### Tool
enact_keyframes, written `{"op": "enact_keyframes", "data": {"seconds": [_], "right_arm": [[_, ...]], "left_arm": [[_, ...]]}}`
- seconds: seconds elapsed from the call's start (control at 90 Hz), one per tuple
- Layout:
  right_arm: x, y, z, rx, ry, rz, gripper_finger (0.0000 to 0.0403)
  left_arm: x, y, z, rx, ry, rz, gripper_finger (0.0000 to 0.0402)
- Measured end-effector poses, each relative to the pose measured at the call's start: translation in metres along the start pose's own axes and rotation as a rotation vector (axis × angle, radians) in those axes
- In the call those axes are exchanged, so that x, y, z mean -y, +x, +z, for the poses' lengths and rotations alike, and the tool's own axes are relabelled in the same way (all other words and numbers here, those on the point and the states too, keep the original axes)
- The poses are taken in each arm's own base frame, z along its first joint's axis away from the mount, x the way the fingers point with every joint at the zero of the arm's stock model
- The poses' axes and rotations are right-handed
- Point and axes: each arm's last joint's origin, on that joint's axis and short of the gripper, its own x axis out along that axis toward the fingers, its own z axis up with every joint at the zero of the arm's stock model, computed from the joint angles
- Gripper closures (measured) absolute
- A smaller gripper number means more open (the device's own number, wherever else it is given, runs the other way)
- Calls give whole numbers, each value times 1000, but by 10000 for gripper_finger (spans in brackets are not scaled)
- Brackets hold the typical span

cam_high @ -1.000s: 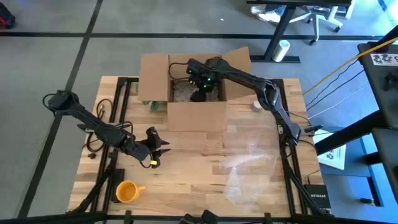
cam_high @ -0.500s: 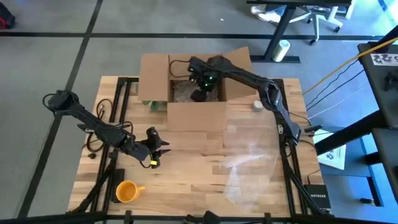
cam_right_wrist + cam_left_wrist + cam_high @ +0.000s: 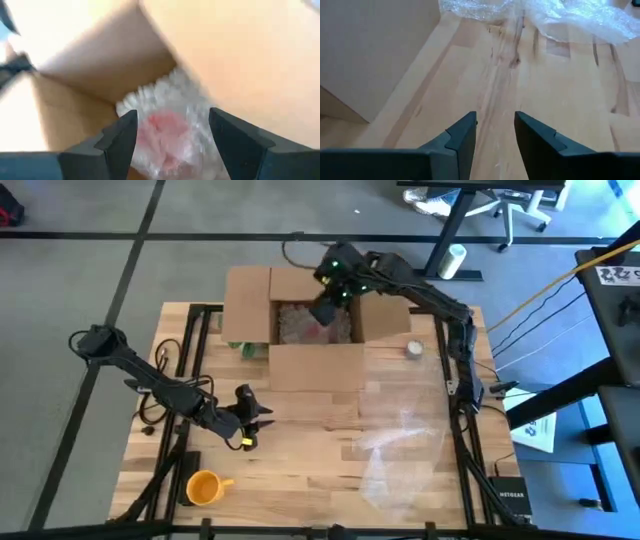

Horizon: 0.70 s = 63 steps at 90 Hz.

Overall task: Wrap mug
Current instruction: Prepare the bubble wrap

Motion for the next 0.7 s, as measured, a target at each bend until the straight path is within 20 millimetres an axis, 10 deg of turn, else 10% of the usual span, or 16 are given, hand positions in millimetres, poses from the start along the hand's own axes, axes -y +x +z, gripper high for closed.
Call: {"op": "enact_keyframes", "data": {"seconds": [0.267, 0.7], "right_arm": [[-43, -24, -3, 56, -83, 141, 172], [-141, -34, -74, -308, -276, 181, 172]], "left_arm": [[1, -2, 1, -1, -2, -33, 284], [-1, -12, 8, 40, 35, -60, 284]]}}
